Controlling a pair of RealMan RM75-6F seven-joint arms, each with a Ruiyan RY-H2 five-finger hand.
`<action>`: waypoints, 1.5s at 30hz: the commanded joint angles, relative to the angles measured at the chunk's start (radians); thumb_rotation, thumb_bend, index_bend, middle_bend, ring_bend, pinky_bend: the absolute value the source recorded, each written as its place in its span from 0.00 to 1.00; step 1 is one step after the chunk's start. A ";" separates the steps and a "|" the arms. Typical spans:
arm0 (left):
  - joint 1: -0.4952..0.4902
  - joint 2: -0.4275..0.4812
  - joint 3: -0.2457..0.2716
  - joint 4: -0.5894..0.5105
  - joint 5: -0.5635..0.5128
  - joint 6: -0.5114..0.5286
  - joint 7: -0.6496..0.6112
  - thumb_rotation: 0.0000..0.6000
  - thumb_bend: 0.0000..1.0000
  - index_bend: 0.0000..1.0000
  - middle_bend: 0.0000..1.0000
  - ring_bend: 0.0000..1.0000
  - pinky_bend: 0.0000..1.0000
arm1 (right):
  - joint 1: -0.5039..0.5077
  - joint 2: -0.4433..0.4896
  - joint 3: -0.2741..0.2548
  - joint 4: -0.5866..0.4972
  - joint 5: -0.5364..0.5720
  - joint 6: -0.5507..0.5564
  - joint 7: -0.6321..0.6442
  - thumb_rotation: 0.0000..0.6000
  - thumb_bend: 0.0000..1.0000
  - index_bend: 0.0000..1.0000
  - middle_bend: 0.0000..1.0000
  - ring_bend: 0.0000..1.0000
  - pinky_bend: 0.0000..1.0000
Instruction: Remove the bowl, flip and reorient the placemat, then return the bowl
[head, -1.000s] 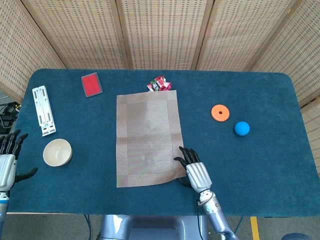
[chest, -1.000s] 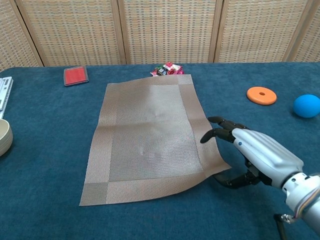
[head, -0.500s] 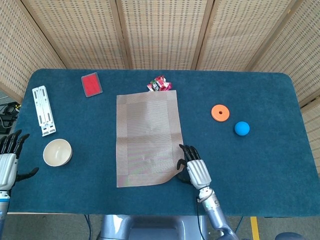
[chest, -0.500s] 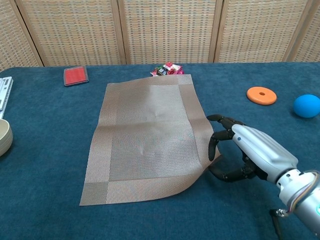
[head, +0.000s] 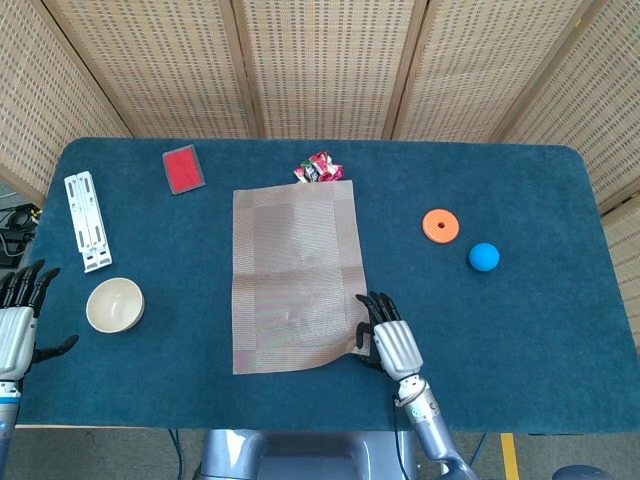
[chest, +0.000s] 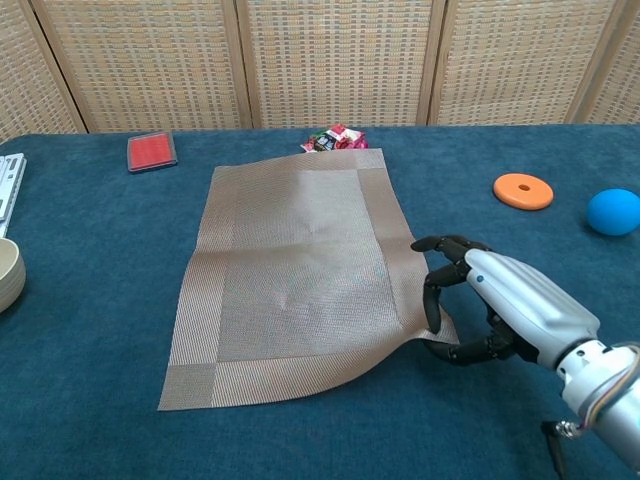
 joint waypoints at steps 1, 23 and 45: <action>0.000 -0.001 0.001 0.000 0.002 0.000 0.002 1.00 0.01 0.10 0.00 0.00 0.00 | -0.006 0.013 -0.009 -0.021 -0.008 0.009 -0.004 1.00 0.53 0.70 0.19 0.00 0.00; 0.000 -0.014 0.013 -0.005 0.030 0.007 0.032 1.00 0.01 0.10 0.00 0.00 0.00 | -0.106 0.270 -0.101 -0.272 -0.129 0.180 -0.121 1.00 0.57 0.72 0.19 0.00 0.00; -0.001 -0.037 0.026 -0.002 0.082 0.027 0.056 1.00 0.01 0.11 0.00 0.00 0.00 | -0.025 0.492 0.189 -0.104 0.203 0.037 -0.153 1.00 0.56 0.74 0.20 0.00 0.00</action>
